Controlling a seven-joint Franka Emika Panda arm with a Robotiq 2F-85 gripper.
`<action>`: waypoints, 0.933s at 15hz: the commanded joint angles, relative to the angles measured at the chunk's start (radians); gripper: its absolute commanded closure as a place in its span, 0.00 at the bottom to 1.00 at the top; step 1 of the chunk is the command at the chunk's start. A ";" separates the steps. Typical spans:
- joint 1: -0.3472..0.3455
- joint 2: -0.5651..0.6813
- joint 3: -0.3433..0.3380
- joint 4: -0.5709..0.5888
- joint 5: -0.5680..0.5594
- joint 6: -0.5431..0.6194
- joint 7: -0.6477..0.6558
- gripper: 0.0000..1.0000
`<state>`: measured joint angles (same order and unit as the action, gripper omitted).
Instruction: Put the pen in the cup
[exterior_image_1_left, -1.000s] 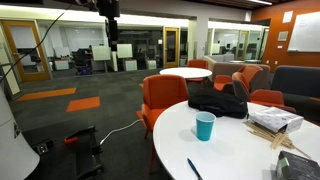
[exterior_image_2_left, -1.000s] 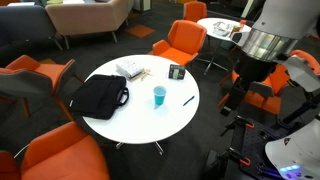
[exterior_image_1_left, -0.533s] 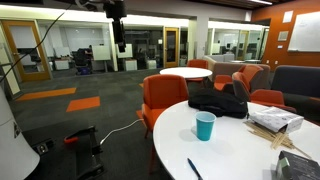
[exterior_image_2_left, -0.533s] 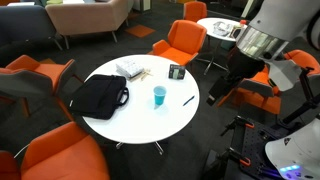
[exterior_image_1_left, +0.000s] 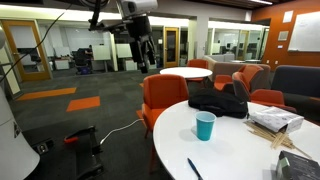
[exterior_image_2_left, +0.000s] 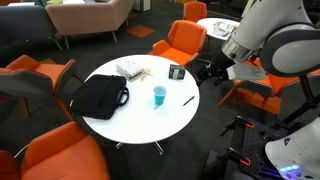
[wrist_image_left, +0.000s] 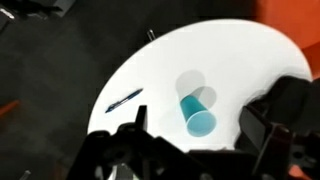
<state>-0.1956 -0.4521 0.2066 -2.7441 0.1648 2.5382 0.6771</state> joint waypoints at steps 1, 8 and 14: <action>-0.116 0.123 0.015 0.004 -0.105 0.131 0.171 0.00; -0.288 0.380 -0.071 0.080 -0.511 0.212 0.672 0.00; -0.133 0.580 -0.297 0.225 -0.632 0.151 1.044 0.00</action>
<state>-0.4248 0.0390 0.0004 -2.5883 -0.4794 2.7349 1.5936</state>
